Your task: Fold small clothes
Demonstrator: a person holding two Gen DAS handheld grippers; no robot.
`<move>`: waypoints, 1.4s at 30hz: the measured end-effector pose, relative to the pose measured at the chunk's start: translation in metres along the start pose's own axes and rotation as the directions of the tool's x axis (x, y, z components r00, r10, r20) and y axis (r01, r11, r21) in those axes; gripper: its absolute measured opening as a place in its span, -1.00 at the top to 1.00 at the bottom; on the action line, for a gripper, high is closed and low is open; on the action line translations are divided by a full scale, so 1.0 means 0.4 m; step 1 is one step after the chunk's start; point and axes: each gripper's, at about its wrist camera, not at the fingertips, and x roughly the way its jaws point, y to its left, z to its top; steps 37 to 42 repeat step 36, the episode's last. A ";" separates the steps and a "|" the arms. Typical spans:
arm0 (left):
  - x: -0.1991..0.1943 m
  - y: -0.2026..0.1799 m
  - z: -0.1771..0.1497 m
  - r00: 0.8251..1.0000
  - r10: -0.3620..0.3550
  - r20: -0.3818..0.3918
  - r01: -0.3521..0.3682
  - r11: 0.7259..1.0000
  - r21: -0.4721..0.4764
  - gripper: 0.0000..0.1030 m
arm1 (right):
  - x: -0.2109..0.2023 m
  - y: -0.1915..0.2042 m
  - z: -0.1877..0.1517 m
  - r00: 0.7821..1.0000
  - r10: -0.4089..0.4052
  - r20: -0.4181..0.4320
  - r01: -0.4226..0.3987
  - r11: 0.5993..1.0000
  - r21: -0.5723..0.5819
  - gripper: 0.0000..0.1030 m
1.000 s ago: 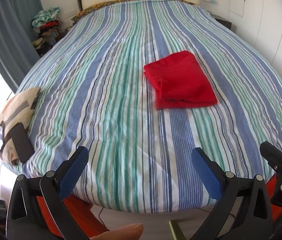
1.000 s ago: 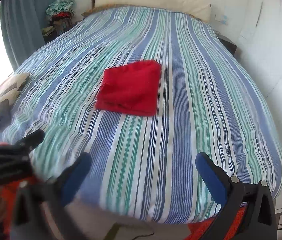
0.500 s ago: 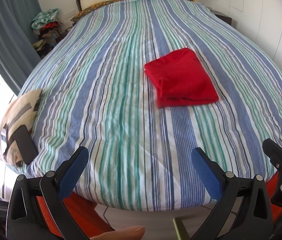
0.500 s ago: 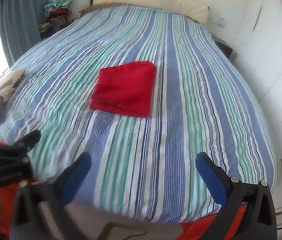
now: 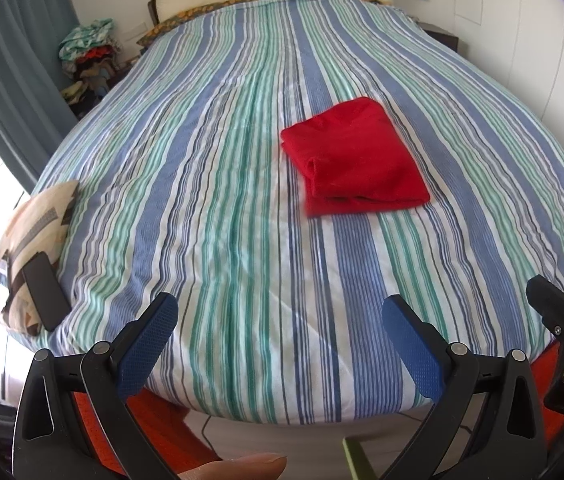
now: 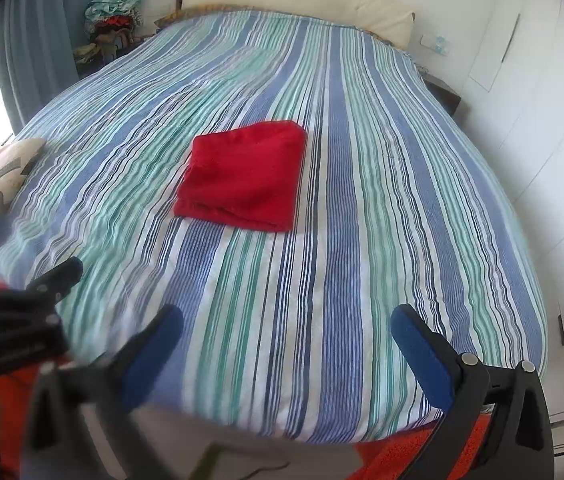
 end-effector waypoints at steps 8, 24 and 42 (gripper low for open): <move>-0.005 -0.002 0.003 1.000 0.000 0.006 0.000 1.000 -0.002 -0.98 | -0.007 -0.008 0.003 1.000 -0.006 0.001 0.006 1.000 0.004 -0.99; -0.003 -0.006 0.001 1.000 -0.002 0.005 0.001 1.000 0.006 -0.98 | -0.011 -0.014 0.005 1.000 -0.003 -0.003 0.003 1.000 0.010 -0.99; -0.021 -0.016 0.000 0.999 -0.006 0.044 0.005 1.000 0.020 -0.98 | -0.008 -0.016 0.004 1.000 0.000 -0.005 0.000 1.000 0.014 -0.99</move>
